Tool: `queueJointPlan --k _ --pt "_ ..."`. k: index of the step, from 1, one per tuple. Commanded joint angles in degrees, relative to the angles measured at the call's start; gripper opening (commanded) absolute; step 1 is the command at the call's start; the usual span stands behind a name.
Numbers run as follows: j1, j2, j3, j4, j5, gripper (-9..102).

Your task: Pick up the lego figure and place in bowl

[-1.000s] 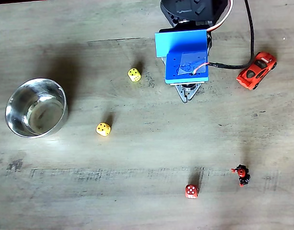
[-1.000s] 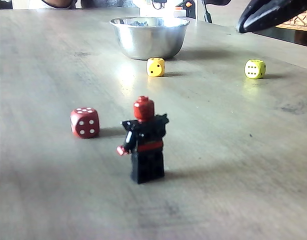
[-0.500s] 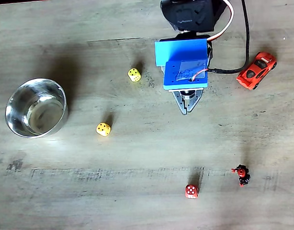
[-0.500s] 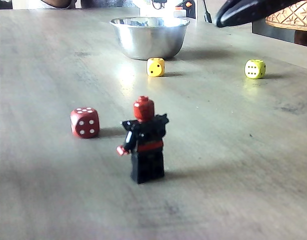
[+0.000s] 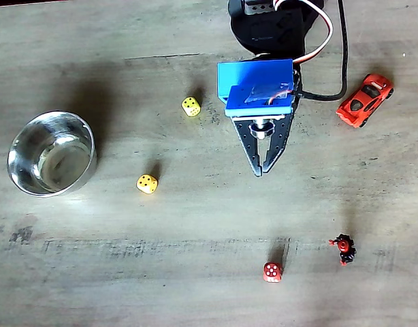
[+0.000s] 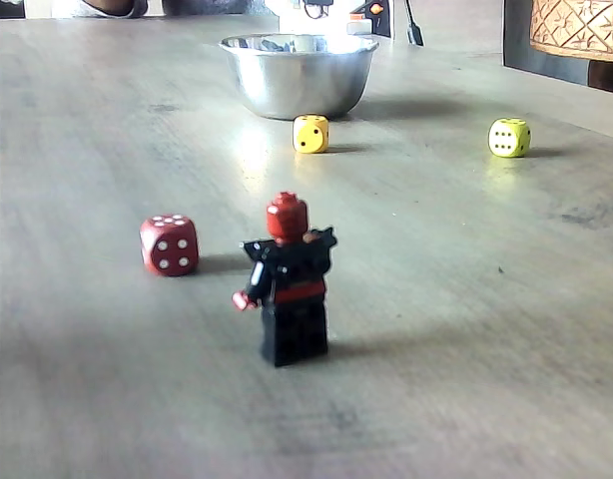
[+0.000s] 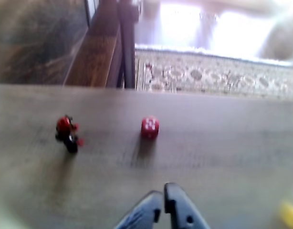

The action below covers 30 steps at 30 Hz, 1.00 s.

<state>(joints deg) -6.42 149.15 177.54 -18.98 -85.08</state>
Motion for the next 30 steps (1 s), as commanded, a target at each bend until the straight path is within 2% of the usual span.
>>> queueJointPlan --k 1,7,30 --pt "-1.4 -2.8 4.0 -5.5 0.4 0" --pt "-6.0 -8.7 2.7 -10.5 0.4 0" --pt "-9.1 -34.3 -16.3 -10.5 0.4 0"
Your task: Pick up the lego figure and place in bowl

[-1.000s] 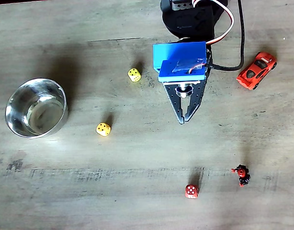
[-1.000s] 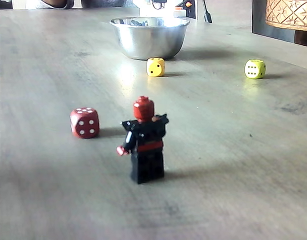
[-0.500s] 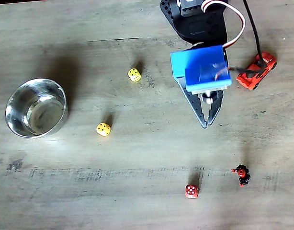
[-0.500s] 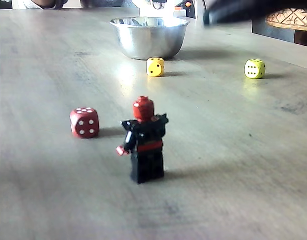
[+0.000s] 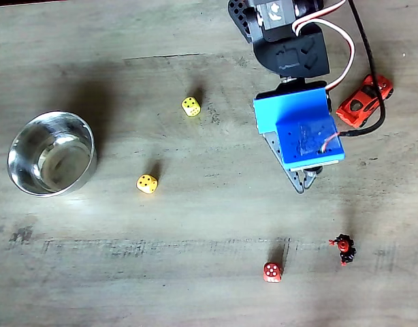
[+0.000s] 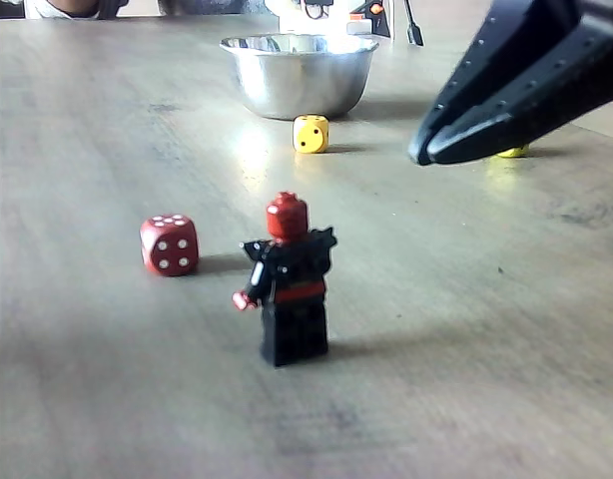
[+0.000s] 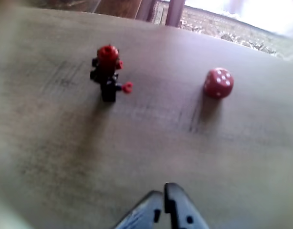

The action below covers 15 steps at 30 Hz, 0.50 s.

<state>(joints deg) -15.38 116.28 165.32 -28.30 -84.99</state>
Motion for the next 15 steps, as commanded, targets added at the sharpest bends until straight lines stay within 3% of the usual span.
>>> queueJointPlan --k 1,10,15 --pt "-0.1 -2.4 -5.0 -1.2 0.4 0" --pt "-0.1 -6.5 -8.8 -1.5 0.4 0" --pt "-0.1 -6.7 -8.3 -6.9 0.4 0"
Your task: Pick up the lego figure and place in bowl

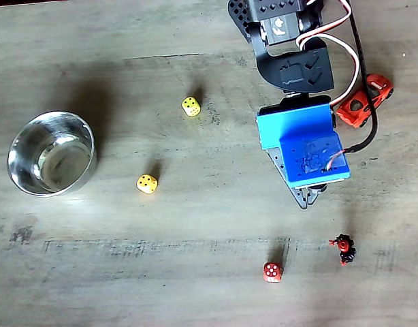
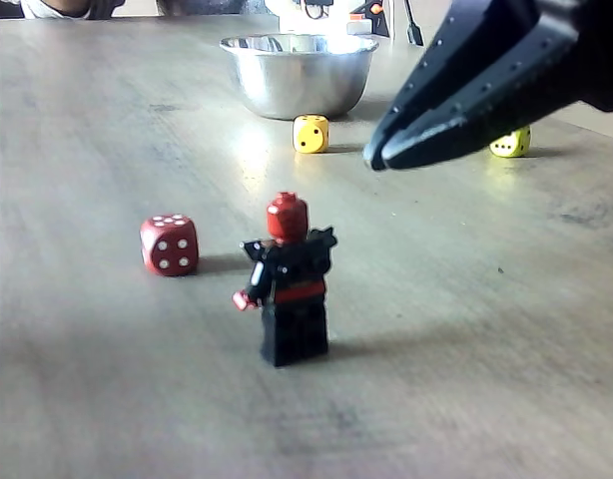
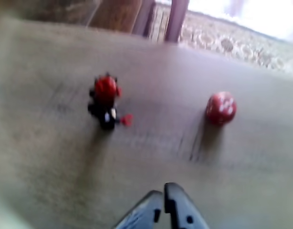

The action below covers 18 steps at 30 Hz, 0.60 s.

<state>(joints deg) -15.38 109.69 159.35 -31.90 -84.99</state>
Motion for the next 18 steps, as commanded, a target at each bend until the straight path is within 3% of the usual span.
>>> queueJointPlan --k 1,18 --pt "-0.1 -0.2 -1.9 -4.7 0.4 0" --pt "0.0 -15.0 -2.8 -25.6 0.4 0"
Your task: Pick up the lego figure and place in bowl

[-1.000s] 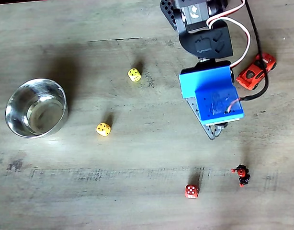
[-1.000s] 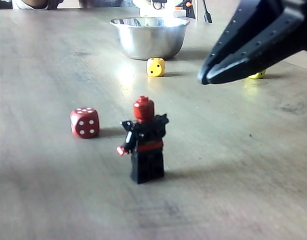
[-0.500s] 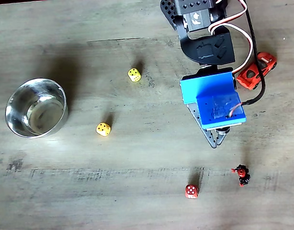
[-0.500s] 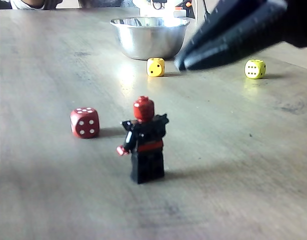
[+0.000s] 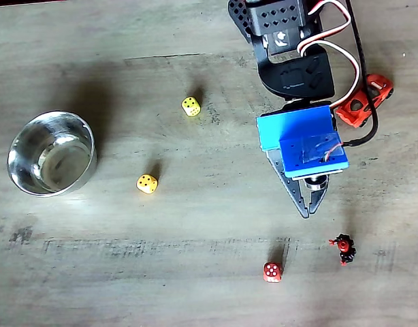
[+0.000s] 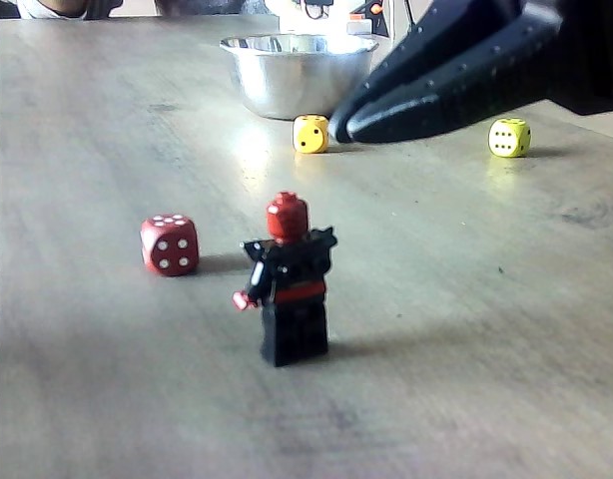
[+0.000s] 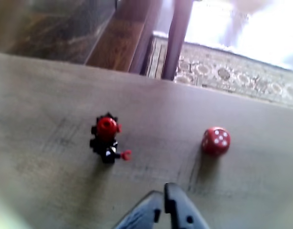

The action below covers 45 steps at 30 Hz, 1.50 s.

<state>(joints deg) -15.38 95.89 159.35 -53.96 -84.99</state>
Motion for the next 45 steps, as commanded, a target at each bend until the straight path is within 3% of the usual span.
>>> queueJointPlan --k 1,14,25,45 --pt "0.0 -2.0 -2.8 -4.7 0.4 1" --pt "0.6 -7.0 -2.8 -10.5 -0.5 1" --pt "0.6 -8.1 -2.8 -10.5 0.3 23" --pt "1.1 -13.7 -8.1 -10.5 -0.6 29"
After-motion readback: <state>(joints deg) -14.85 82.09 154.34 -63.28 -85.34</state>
